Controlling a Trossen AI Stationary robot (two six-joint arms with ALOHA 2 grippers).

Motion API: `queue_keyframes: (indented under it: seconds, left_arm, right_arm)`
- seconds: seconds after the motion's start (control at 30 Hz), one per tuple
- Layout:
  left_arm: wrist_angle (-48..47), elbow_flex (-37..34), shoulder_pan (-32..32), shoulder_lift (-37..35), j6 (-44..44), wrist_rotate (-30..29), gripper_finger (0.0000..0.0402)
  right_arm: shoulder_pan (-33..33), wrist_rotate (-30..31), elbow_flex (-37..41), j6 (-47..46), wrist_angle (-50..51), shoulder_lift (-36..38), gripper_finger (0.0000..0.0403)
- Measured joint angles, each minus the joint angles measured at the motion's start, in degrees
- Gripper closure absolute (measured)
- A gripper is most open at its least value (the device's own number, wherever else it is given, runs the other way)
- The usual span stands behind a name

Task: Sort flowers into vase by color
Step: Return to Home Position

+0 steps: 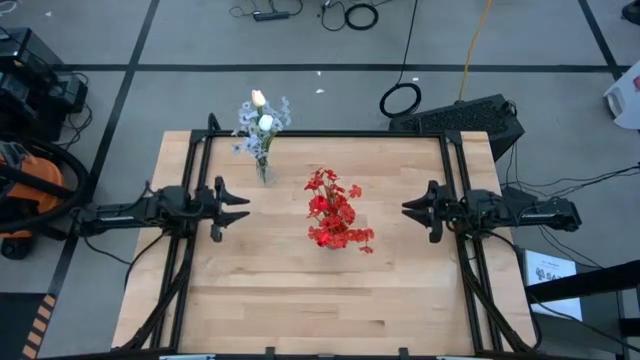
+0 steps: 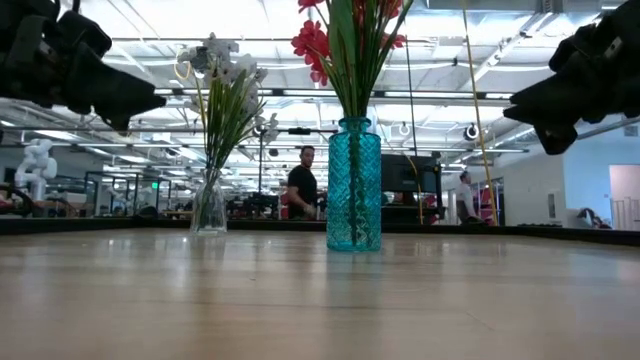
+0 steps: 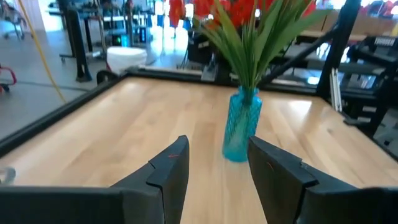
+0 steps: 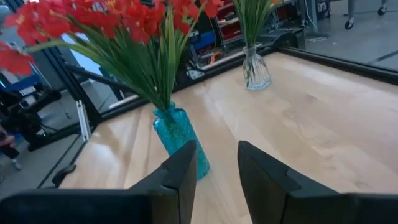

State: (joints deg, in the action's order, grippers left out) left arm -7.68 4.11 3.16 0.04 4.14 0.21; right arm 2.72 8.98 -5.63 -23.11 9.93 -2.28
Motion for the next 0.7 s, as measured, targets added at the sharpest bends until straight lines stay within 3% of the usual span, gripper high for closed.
queue_keyframes:
  seconds: [0.2, 0.6, 0.7]
  left_arm:
    - [-2.07, 0.03, -0.02, 0.33, 1.52, 0.04, 0.0233]
    - [-2.21, 0.05, -0.02, 0.32, 1.46, 0.04, 0.0233]
    - [-2.23, 0.07, -0.02, 0.32, 1.44, 0.03, 0.0233]
  right_arm:
    - [0.00, -0.15, 0.00, -4.28, 3.92, -0.03, 0.0293]
    - [0.00, -0.13, 0.10, 4.61, 3.39, 0.04, 0.0293]
    - [-0.02, 1.65, 1.37, 6.54, -1.58, 0.01, 0.0293]
